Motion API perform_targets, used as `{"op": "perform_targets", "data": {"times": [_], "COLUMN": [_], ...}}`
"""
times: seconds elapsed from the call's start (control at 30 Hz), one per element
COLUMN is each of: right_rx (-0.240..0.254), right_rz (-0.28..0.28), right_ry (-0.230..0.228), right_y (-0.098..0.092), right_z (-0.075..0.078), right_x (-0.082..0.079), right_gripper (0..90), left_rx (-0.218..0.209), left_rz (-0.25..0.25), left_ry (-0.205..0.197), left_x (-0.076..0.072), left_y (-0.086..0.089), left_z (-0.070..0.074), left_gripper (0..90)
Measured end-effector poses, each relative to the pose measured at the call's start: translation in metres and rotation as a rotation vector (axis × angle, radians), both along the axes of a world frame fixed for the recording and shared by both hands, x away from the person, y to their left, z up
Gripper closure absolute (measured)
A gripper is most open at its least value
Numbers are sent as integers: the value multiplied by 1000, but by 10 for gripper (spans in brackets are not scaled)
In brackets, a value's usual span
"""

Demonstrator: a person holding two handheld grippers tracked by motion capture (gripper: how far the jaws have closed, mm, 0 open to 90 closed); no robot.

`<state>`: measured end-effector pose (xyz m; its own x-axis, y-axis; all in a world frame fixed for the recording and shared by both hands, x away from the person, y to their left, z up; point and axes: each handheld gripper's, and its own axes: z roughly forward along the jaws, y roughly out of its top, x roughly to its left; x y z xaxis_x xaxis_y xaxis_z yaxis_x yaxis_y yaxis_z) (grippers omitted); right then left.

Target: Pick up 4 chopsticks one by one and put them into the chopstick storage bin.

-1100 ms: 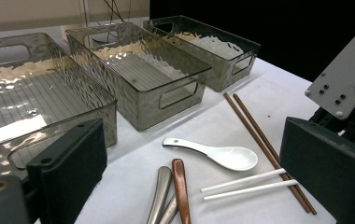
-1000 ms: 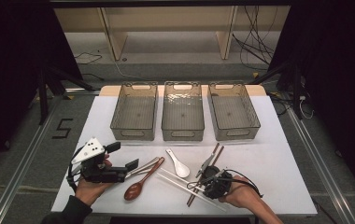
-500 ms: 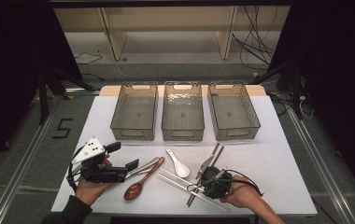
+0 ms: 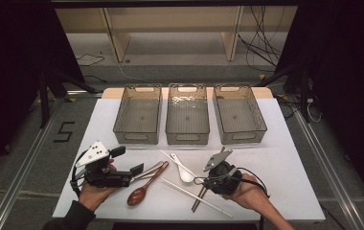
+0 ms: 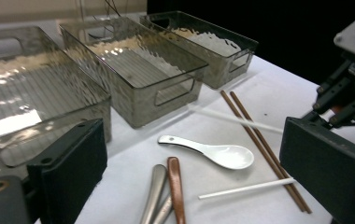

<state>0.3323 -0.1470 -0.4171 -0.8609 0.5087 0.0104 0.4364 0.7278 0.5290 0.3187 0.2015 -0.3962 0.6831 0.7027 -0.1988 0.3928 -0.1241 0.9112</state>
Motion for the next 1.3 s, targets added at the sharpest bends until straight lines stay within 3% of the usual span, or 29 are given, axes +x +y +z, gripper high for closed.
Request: {"op": "perform_targets", "data": {"times": [0.23, 0.37, 0.53, 0.77, 0.87, 1.07, 1.3], "right_rx": [54, 47, 45, 61, 69, 65, 70], "right_rz": [-28, -22, -9, -3, 6, 23, 39], "right_ry": [-62, -62, -58, -70, -75, -72, -80], "right_y": [4, 6, 10, 18, 23, 30, 34], "right_z": [9, 9, 9, 12, 13, 13, 13], "right_x": [4, 5, 7, 8, 8, 9, 10], "right_gripper": [853, 853, 853, 852, 852, 852, 852], "left_rx": [-17, 37, 51, 36, 2, 54, 57], "left_rz": [-16, -14, -30, -41, -49, -42, -47], "left_ry": [76, 63, 89, 130, 157, 120, 129], "left_x": [7, 8, 11, 14, 16, 15, 16], "left_y": [-14, -21, -26, -32, -36, -42, -42], "left_z": [-1, -1, -2, -4, -5, -3, -4], "left_gripper": [109, 109, 110, 122, 131, 139, 141]}}
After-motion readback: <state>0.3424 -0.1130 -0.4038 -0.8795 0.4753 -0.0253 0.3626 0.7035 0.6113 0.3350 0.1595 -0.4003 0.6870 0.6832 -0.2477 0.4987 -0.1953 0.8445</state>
